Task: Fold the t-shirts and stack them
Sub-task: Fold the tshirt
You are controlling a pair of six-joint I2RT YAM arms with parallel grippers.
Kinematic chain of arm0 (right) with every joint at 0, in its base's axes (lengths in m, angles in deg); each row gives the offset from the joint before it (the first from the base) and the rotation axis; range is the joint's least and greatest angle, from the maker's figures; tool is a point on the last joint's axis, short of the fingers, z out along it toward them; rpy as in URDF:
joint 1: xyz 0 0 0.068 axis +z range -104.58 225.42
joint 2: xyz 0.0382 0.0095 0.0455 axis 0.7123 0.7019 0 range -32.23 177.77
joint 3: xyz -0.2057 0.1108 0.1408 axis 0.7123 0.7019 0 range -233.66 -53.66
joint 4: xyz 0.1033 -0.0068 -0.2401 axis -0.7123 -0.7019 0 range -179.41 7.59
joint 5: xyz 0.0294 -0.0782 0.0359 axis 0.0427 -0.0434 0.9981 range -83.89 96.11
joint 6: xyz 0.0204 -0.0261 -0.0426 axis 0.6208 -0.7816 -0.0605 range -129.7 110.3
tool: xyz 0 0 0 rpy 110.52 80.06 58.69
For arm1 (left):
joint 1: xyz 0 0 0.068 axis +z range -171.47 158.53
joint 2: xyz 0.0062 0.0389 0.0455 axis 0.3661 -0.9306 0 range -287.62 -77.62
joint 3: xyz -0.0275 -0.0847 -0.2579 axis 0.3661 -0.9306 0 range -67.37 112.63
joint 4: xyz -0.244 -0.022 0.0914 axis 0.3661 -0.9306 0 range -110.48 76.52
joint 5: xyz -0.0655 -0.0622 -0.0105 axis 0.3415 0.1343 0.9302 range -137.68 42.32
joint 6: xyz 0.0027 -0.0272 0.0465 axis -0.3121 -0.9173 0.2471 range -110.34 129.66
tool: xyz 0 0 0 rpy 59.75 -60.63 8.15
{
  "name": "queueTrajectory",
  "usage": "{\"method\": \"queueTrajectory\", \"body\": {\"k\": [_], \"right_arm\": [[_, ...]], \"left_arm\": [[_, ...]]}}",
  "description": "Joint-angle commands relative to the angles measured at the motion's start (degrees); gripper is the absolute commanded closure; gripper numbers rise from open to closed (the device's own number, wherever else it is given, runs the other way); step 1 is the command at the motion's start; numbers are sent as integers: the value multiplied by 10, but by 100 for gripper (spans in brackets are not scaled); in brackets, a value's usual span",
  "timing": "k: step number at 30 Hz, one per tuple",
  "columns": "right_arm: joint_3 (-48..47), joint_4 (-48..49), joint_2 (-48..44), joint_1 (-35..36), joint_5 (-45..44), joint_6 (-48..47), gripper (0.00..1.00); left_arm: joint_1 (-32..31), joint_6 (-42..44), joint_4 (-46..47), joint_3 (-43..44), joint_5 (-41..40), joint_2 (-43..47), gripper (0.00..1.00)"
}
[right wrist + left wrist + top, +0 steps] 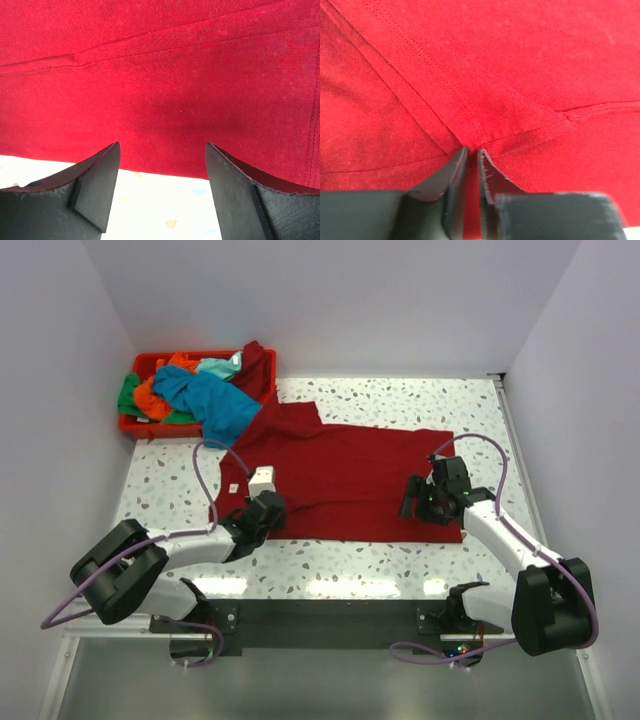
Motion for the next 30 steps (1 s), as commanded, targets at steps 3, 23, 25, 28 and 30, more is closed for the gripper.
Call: {"method": "queueTrajectory", "body": {"k": [3,23,25,28,30], "right_arm": [[-18,4,-8,3,3,-9,28],[-19,0,-17,3,0,-9,28],[-19,0,-16,3,-2,-9,28],[-21,-1,-17,3,-3,-9,28],[-20,-1,-16,3,-4,-9,28]], "left_arm": [[-5,6,7,34,-20,-11,96],[-7,119,-40,224,-17,-160,100],[-7,125,-38,240,-18,-178,100],[-7,132,-41,264,-21,-200,100],[-7,136,-45,279,-22,-209,100]]}}
